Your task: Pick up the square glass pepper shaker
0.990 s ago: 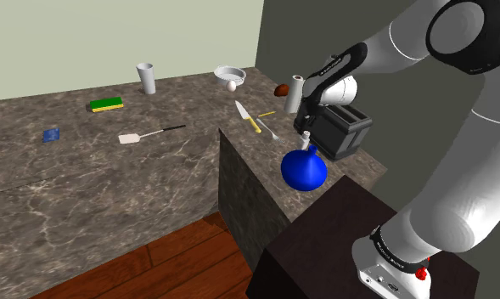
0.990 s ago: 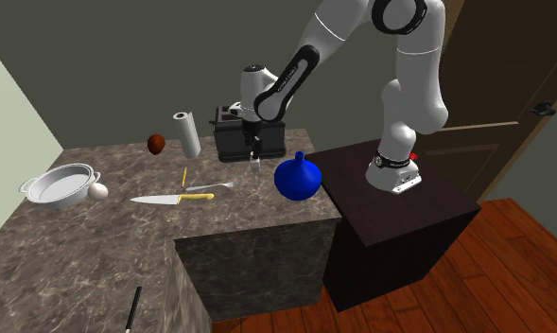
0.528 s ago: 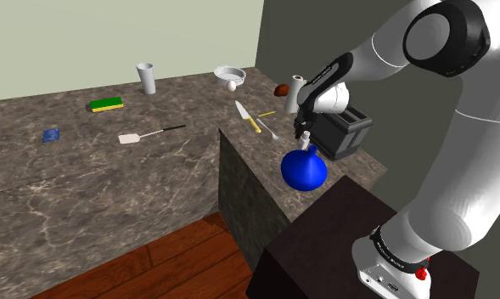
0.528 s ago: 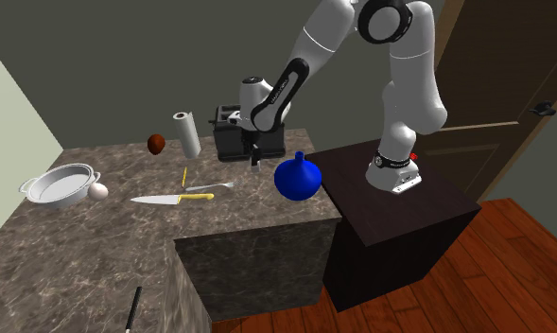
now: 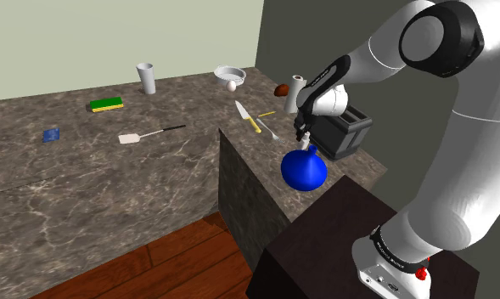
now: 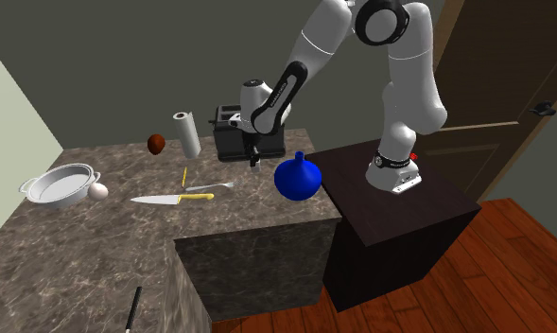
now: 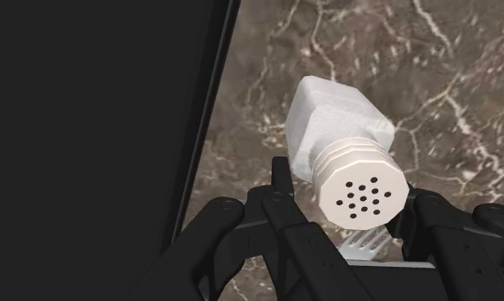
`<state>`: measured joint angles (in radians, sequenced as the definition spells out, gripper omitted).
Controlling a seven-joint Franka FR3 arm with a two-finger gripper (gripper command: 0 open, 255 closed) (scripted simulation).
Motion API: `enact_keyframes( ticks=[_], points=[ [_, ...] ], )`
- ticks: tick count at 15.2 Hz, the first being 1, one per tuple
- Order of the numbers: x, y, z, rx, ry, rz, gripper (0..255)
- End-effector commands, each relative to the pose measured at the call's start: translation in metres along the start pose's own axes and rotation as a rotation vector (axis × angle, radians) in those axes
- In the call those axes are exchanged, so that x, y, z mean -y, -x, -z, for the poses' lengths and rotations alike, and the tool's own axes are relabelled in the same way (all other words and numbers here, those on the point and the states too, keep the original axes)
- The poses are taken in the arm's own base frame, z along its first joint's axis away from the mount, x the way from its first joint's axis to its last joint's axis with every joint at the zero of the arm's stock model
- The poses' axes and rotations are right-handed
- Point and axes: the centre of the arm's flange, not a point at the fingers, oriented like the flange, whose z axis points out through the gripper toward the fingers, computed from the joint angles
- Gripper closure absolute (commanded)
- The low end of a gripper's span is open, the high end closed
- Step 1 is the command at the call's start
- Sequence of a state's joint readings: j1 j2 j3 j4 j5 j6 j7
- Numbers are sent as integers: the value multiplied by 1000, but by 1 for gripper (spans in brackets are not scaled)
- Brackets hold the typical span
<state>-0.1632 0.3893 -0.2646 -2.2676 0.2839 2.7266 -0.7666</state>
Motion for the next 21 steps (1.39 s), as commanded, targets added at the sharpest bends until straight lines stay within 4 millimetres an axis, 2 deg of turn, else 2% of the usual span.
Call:
enact_keyframes(
  ticks=[1, 4, 19, 21],
  points=[
    [0, 1, -1, 2, -1, 0, 255],
    [-1, 0, -1, 2, -1, 0, 255],
    [-4, -7, 78, 2, -1, 0, 255],
    [-4, -7, 79, 2, -1, 0, 255]
  ],
)
